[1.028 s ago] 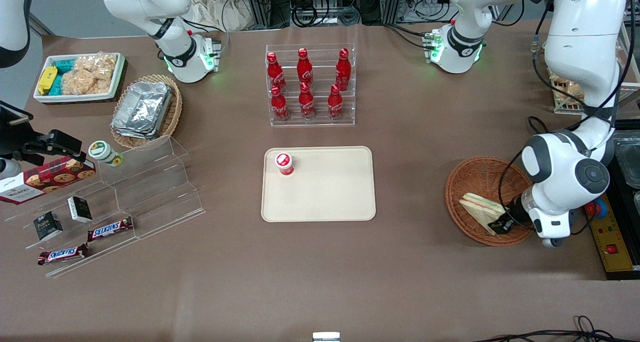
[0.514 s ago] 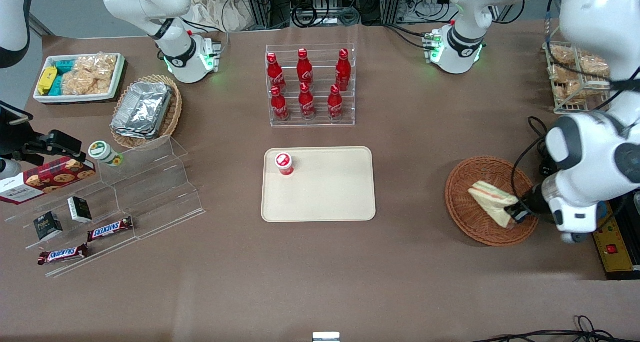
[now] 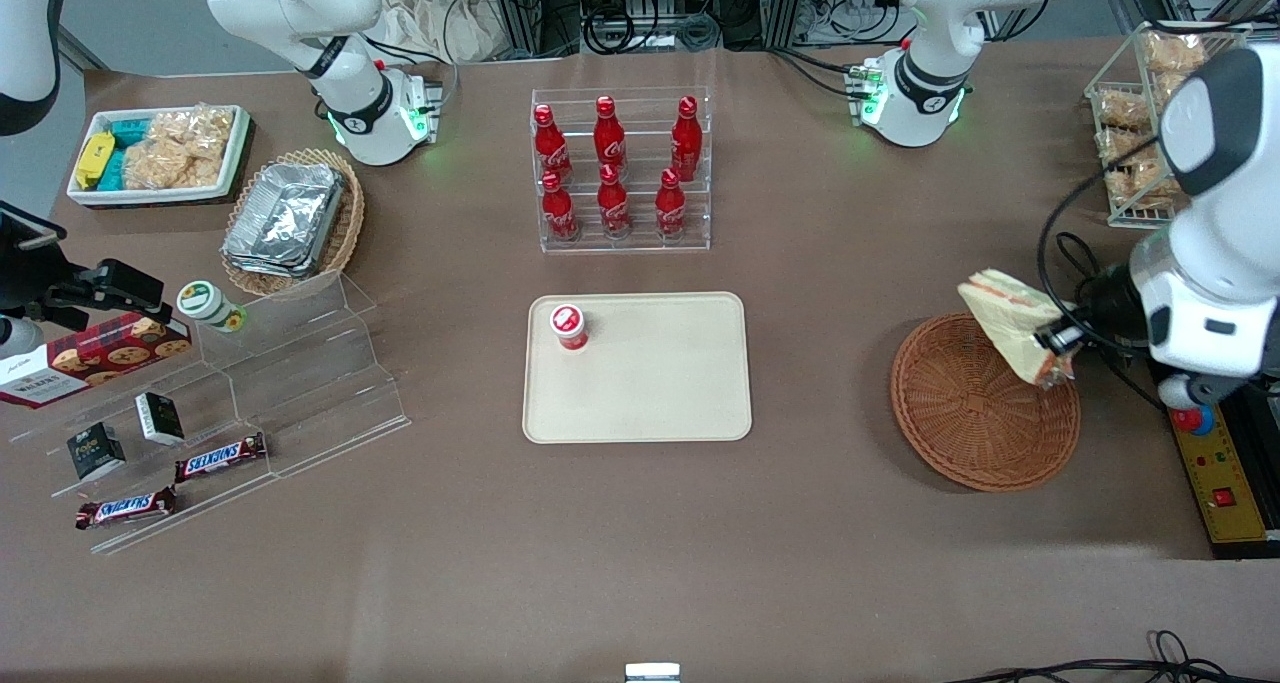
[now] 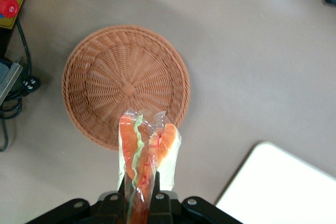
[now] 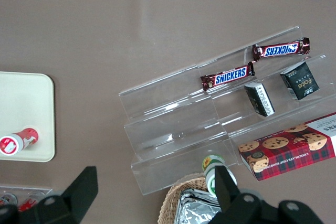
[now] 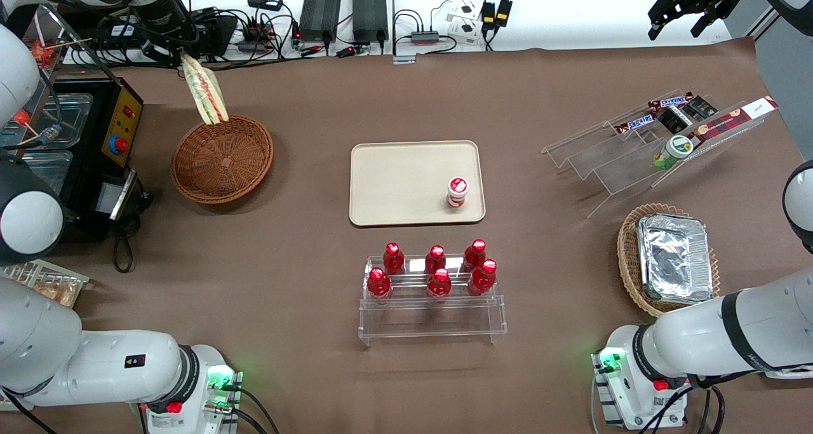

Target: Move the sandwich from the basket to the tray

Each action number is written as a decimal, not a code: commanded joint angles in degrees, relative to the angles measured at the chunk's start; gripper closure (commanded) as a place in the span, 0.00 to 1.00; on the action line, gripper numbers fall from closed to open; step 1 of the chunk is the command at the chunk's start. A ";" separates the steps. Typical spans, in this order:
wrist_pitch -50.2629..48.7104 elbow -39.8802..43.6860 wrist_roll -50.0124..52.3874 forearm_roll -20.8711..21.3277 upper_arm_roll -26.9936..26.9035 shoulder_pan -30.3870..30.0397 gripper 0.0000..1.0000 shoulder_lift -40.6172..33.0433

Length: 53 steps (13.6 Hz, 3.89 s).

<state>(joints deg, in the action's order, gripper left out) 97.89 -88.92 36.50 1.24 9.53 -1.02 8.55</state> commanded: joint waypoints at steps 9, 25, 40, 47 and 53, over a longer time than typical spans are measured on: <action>-3.78 3.58 19.91 6.75 20.80 5.05 1.00 5.23; 24.18 3.32 34.34 24.16 20.36 16.41 0.91 35.39; 9.52 3.06 41.29 18.37 20.53 3.33 0.00 10.37; 5.04 2.97 19.80 8.80 20.53 -8.62 0.00 4.20; -1.29 2.79 -4.29 3.61 11.16 -9.10 0.00 -0.45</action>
<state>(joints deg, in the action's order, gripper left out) 98.25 -84.16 38.76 7.55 25.47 -12.55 11.92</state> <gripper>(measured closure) 0.000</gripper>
